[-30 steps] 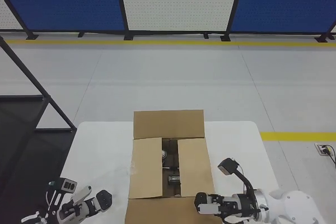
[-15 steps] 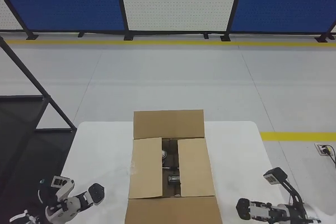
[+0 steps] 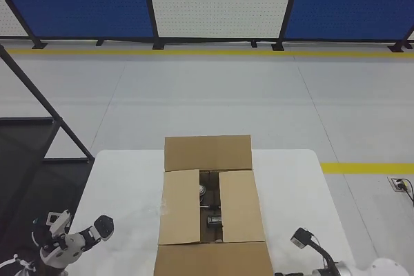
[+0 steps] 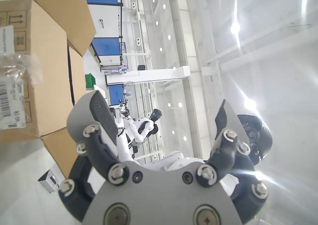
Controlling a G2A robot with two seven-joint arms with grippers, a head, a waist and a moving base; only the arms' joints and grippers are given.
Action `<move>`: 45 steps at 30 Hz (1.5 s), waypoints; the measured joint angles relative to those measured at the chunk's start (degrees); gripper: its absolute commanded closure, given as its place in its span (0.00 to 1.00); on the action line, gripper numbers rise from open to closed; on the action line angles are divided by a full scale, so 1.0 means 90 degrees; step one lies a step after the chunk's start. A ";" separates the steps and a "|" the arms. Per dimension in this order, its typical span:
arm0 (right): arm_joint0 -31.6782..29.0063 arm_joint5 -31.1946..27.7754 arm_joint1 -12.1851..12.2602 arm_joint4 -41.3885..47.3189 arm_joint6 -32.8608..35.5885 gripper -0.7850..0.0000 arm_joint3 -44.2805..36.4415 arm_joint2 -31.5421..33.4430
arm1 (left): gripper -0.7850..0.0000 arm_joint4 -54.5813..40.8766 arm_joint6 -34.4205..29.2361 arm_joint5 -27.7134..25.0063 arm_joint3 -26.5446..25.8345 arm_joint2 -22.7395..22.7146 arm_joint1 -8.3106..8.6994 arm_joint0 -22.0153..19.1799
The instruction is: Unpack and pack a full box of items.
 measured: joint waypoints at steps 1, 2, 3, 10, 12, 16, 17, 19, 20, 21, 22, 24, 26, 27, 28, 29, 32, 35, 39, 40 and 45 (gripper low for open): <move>0.0022 -0.0029 0.0021 0.0141 0.0000 0.00 -0.0049 -0.0045 | 0.00 -0.0015 0.0011 -0.0007 0.0017 -0.0017 0.0002 0.0002; 0.0053 -0.0044 0.0038 0.0270 0.0000 0.00 -0.0091 -0.0086 | 0.00 -0.0032 0.0019 -0.0018 0.0033 -0.0034 0.0004 0.0005; 0.0096 -0.0048 0.0051 0.0380 0.0000 0.00 -0.0123 -0.0122 | 0.00 -0.0056 0.0033 -0.0033 0.0051 -0.0053 0.0005 0.0009; 0.0636 0.0087 0.0014 0.0995 -0.0645 0.00 -0.0313 -0.0445 | 0.00 -0.0247 0.0203 -0.0153 0.0163 -0.0277 0.0009 0.0098; 0.0831 0.0219 -0.0002 0.0924 -0.0966 0.00 -0.0400 -0.0582 | 0.00 -0.0317 0.0202 -0.0177 0.0195 -0.0354 0.0010 0.0142; 0.1252 0.0507 -0.0039 0.0509 -0.1560 0.00 -0.0488 -0.0957 | 0.00 -0.0442 0.0185 -0.0224 0.0248 -0.0491 0.0012 0.0229; 0.1357 0.0583 -0.0050 0.0385 -0.1685 0.00 -0.0488 -0.1073 | 0.00 -0.0474 0.0187 -0.0237 0.0263 -0.0519 0.0012 0.0244; 0.1613 0.0739 -0.0083 0.0131 -0.1977 0.00 -0.0420 -0.1345 | 0.00 -0.0552 0.0195 -0.0265 0.0294 -0.0582 0.0010 0.0280; 0.1719 0.0787 -0.0100 0.0058 -0.2102 0.00 -0.0369 -0.1458 | 0.00 -0.0583 0.0196 -0.0276 0.0308 -0.0610 0.0010 0.0295; 0.1821 0.0824 -0.0118 0.0032 -0.2218 0.00 -0.0303 -0.1563 | 0.00 -0.0615 0.0199 -0.0288 0.0323 -0.0637 0.0009 0.0310; 0.1950 0.0855 -0.0143 0.0032 -0.2341 0.00 -0.0197 -0.1691 | 0.00 -0.0656 0.0204 -0.0300 0.0339 -0.0667 0.0007 0.0329; 0.2158 0.0900 -0.0183 0.0055 -0.2533 0.00 0.0017 -0.1884 | 0.00 -0.0702 0.0220 -0.0305 0.0365 -0.0708 0.0005 0.0359; 0.2308 0.0918 -0.0216 0.0103 -0.2664 0.00 0.0189 -0.2020 | 0.00 -0.0722 0.0244 -0.0296 0.0378 -0.0733 0.0005 0.0375; 0.2387 0.0904 -0.0236 0.0139 -0.2769 0.00 0.0291 -0.2092 | 0.00 -0.0734 0.0273 -0.0285 0.0386 -0.0746 0.0004 0.0379; 0.2430 0.0868 -0.0252 0.0177 -0.2863 0.00 0.0354 -0.2133 | 0.00 -0.0739 0.0304 -0.0271 0.0389 -0.0754 0.0004 0.0378; 0.2456 0.0810 -0.0267 0.0228 -0.2970 0.00 0.0406 -0.2164 | 0.00 -0.0738 0.0334 -0.0255 0.0387 -0.0760 0.0005 0.0373; 0.2455 0.0516 -0.0305 0.0402 -0.3300 0.00 0.0497 -0.2196 | 0.00 -0.0710 0.0406 -0.0205 0.0357 -0.0763 0.0009 0.0347; 0.2383 0.0267 -0.0313 0.0408 -0.3584 0.00 0.0493 -0.2142 | 0.00 -0.0655 0.0466 -0.0155 0.0310 -0.0738 0.0013 0.0318; 0.2374 0.0316 -0.0307 0.0183 -0.3839 0.00 0.0508 -0.2101 | 0.00 -0.0571 0.0681 -0.0071 0.0286 -0.0704 0.0016 0.0262; 0.2384 0.0324 -0.0308 0.0164 -0.3870 0.00 0.0538 -0.2099 | 0.00 -0.0571 0.0692 -0.0069 0.0286 -0.0704 0.0016 0.0260; 0.2422 0.0326 -0.0305 0.0238 -0.3812 0.00 0.0744 -0.2057 | 0.00 -0.0573 0.0682 -0.0071 0.0287 -0.0704 0.0016 0.0262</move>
